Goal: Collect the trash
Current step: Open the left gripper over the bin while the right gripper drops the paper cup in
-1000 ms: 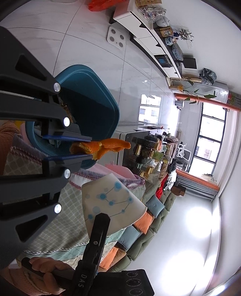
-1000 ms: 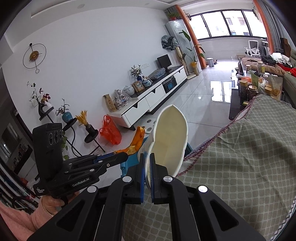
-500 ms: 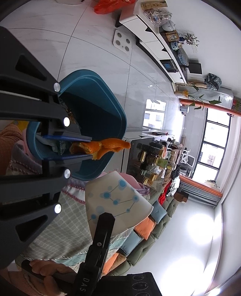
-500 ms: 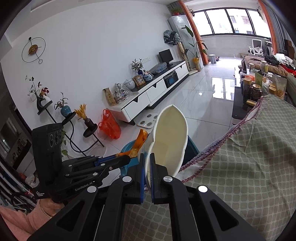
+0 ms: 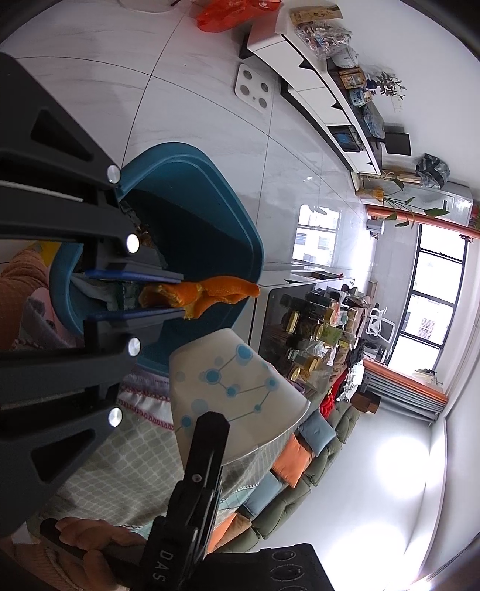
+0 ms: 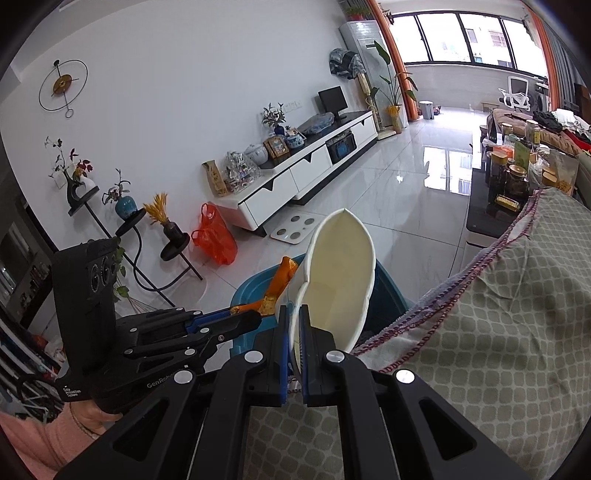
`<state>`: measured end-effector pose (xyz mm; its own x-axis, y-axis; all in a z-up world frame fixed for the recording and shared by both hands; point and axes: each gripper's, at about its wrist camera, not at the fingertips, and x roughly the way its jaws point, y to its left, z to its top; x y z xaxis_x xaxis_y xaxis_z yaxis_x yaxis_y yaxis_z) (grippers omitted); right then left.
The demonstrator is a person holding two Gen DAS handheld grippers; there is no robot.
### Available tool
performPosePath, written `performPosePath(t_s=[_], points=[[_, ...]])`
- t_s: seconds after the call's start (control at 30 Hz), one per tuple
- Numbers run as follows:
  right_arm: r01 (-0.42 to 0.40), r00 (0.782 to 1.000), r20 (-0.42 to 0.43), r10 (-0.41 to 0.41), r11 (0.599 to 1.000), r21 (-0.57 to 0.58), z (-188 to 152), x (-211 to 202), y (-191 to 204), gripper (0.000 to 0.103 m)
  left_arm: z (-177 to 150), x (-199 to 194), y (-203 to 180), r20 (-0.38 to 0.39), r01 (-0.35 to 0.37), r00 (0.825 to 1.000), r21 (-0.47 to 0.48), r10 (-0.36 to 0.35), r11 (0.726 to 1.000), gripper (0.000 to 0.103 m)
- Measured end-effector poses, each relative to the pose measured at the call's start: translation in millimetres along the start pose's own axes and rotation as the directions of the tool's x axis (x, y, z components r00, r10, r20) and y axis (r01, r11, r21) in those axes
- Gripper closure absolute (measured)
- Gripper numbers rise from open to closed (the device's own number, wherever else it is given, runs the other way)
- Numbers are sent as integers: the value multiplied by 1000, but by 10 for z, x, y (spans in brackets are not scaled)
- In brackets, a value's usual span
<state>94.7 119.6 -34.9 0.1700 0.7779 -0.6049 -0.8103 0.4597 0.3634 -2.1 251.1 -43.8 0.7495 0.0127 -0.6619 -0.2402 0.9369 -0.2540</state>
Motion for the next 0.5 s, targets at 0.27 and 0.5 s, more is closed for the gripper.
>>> performPosePath(t_s=[0.27,0.5], points=[[6,999,-44,-6,1000,15,46,207,-12,96,-10,142,43,-29,-18,999,-22,17,1000,89],[12,997,-72,-10,999,33,57,357,-28,94,-27,271,113,-52,-46,998,-39,44,998,86]])
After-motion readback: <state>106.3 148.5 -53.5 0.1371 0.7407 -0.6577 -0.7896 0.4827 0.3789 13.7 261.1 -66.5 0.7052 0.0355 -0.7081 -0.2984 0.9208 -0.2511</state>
